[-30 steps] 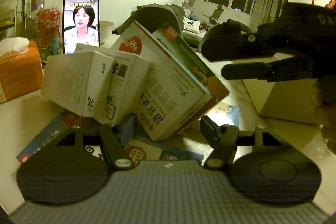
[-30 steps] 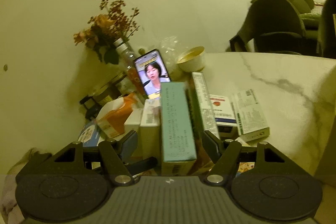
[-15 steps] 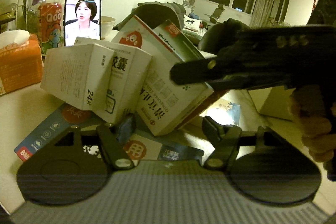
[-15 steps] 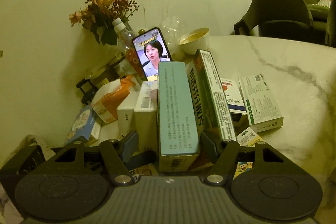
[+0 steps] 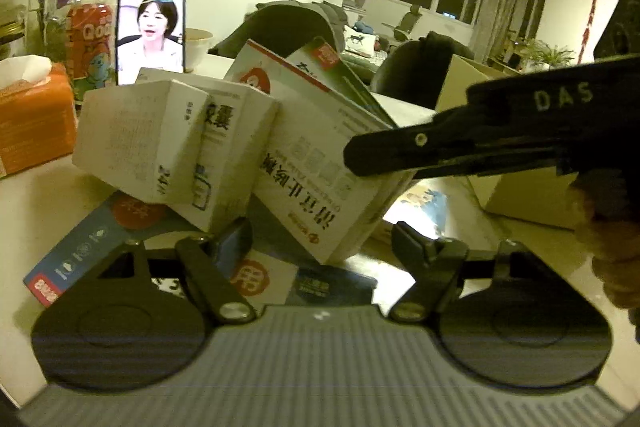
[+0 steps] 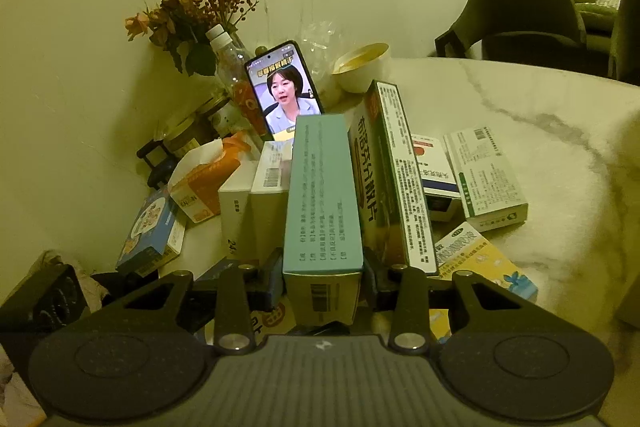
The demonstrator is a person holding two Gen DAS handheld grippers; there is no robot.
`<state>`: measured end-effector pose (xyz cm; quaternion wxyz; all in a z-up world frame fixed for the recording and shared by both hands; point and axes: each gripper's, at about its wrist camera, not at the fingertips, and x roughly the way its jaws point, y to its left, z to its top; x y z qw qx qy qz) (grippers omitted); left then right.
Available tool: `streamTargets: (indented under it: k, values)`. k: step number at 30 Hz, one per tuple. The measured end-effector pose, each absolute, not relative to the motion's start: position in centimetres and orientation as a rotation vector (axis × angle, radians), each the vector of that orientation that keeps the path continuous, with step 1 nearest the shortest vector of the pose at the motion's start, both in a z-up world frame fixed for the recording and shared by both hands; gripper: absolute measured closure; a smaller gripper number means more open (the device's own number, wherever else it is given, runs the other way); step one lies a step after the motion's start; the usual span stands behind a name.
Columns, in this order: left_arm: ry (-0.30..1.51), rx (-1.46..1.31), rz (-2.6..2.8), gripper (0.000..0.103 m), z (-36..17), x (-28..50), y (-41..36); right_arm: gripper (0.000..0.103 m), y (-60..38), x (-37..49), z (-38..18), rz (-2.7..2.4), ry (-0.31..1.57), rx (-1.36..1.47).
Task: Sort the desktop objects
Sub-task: 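Close the right gripper on the pale teal box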
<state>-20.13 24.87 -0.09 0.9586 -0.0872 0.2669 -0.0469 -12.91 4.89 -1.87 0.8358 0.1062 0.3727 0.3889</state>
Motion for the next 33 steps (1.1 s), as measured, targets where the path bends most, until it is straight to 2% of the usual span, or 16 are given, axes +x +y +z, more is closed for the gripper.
streamTargets:
  k: [11,33]
  values:
    - [0.538,-0.102,-0.210,0.012,-0.1,-20.6,22.7,0.062,3.3,-14.5,-1.0,0.807,0.793,0.220]
    - [0.537,-0.082,-0.287,0.013,0.1,-20.5,20.2,0.062,-0.1,-17.4,-0.1,0.760,0.760,0.237]
